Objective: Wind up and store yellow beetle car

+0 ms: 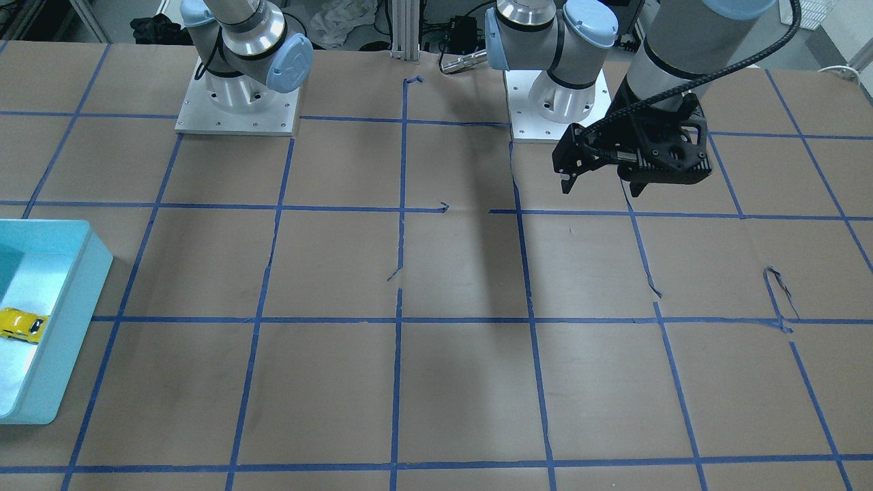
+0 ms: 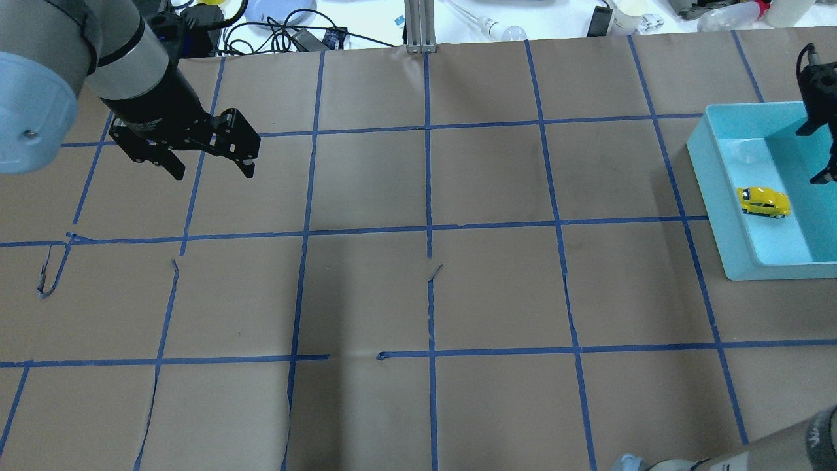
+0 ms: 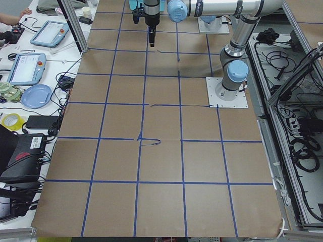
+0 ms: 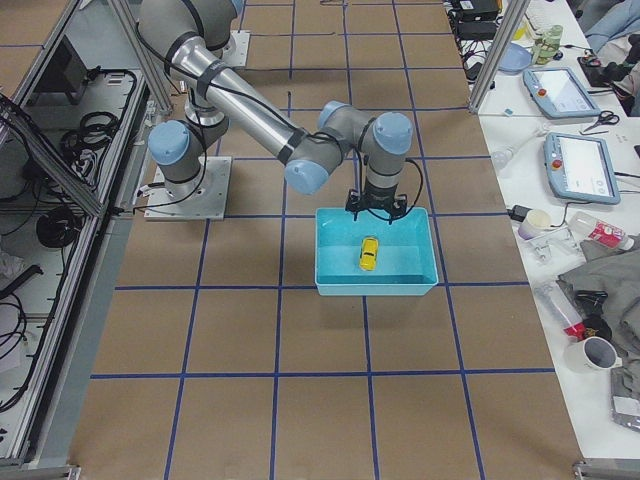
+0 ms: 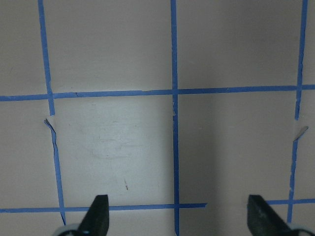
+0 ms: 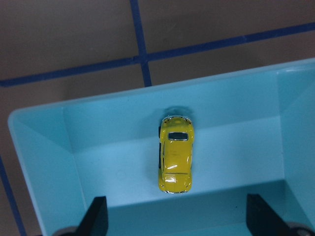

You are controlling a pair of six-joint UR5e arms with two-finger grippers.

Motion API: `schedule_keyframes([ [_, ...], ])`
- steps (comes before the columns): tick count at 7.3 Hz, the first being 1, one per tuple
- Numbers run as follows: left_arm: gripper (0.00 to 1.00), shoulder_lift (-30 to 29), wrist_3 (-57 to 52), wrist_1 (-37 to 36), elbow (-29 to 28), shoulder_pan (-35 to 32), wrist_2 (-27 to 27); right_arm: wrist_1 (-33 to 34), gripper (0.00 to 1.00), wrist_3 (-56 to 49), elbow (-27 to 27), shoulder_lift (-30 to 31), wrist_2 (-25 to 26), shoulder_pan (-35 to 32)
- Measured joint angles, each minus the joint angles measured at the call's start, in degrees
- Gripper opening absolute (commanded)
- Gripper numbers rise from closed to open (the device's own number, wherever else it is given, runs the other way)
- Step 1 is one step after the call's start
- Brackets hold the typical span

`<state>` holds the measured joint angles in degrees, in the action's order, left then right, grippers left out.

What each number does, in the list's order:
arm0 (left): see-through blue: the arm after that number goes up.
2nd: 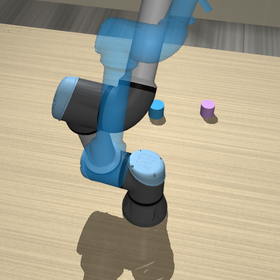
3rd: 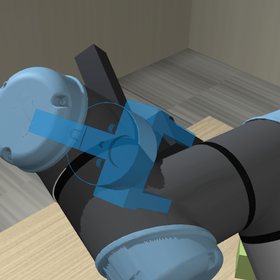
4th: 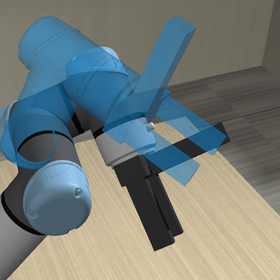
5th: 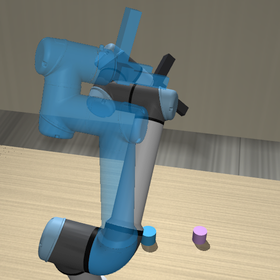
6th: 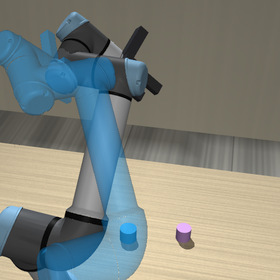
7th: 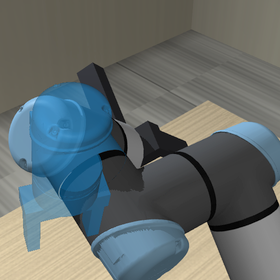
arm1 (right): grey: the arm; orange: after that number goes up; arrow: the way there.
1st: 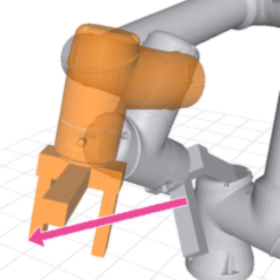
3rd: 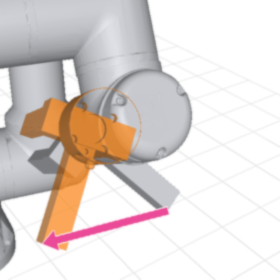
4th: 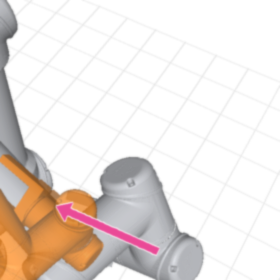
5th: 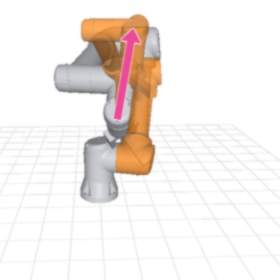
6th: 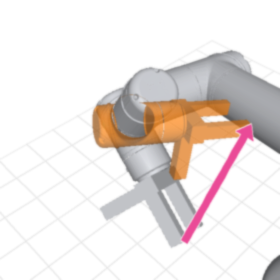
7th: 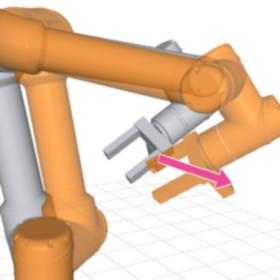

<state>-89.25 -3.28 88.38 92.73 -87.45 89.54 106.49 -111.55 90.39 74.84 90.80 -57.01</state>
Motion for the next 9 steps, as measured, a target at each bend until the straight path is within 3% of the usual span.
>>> schedule_keyframes([
  [2, 1.00, 0.56, 0.43, 0.46, 0.01, 0.10, 0.36, -11.88, 1.00, 18.07, -4.53, 6.14, -0.86, -4.33],
  [4, 1.00, 0.64, 0.50, 0.57, 0.07, 0.17, 0.52, -18.25, 1.00, 40.07, -5.82, 11.30, -0.80, -10.92],
  [9, 1.00, 0.54, 0.29, 0.72, 0.11, 1.28, 0.48, -19.64, 1.00, 96.19, -6.10, 12.92, 1.30, -31.57],
])
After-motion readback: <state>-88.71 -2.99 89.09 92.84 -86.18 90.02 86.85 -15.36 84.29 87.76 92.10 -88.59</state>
